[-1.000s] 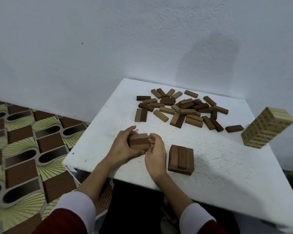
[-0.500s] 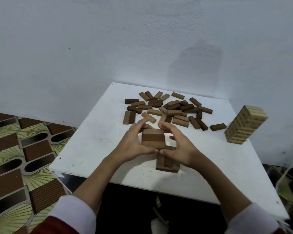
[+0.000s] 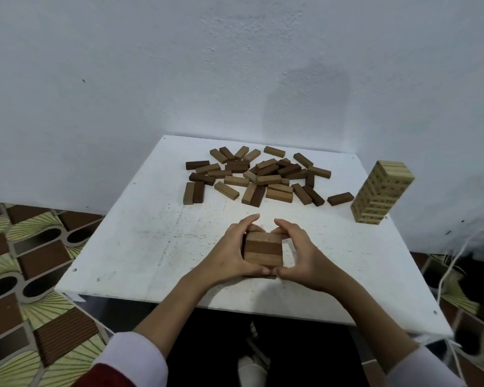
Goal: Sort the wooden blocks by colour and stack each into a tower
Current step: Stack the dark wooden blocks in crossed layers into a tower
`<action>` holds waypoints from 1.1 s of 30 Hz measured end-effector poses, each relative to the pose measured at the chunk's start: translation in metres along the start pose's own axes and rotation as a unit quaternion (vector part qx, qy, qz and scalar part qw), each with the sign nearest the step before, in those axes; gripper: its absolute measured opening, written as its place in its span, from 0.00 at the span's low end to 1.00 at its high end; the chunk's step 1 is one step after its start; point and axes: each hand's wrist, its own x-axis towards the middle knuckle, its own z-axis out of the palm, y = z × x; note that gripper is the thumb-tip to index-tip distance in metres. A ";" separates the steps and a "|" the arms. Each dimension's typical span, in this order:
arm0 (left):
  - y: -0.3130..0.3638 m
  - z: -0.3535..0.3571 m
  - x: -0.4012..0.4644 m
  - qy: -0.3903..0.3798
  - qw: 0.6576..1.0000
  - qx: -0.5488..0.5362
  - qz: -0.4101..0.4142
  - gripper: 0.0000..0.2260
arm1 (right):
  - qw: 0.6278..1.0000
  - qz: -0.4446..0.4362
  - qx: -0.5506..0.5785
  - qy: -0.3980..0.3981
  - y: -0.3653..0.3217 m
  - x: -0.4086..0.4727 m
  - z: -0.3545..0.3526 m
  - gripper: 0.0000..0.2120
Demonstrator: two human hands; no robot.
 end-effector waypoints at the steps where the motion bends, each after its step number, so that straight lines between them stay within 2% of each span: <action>1: -0.001 -0.001 0.000 -0.004 1.000 0.000 -0.001 0.47 | 1.000 0.008 0.005 -0.005 0.000 0.001 -0.001 0.47; 7: -0.003 -0.008 -0.002 -0.013 1.000 0.021 -0.017 0.48 | 0.999 0.030 0.036 -0.024 0.005 0.004 0.000 0.53; 24: -0.004 -0.008 -0.002 -0.021 0.999 -0.006 -0.036 0.49 | 0.998 0.042 0.017 -0.038 0.001 0.013 0.002 0.51; 26: -0.004 -0.007 -0.006 -0.024 0.997 -0.054 -0.040 0.49 | 0.997 0.040 0.065 -0.022 0.003 0.007 0.004 0.49; 28: 0.001 0.000 -0.013 -0.011 0.982 -0.175 -0.066 0.48 | 0.983 0.049 0.174 0.036 0.003 0.001 0.015 0.42; 30: 0.007 0.007 -0.017 0.009 0.952 -0.285 -0.109 0.40 | 0.954 0.070 0.273 0.101 0.002 0.000 0.030 0.30; 32: 0.007 0.014 -0.018 0.032 0.940 -0.319 -0.119 0.31 | 0.932 0.086 0.323 0.141 0.002 -0.001 0.046 0.25; 33: 0.006 0.018 -0.020 0.047 0.935 -0.333 -0.111 0.29 | 0.921 0.092 0.346 0.152 0.003 -0.001 0.053 0.24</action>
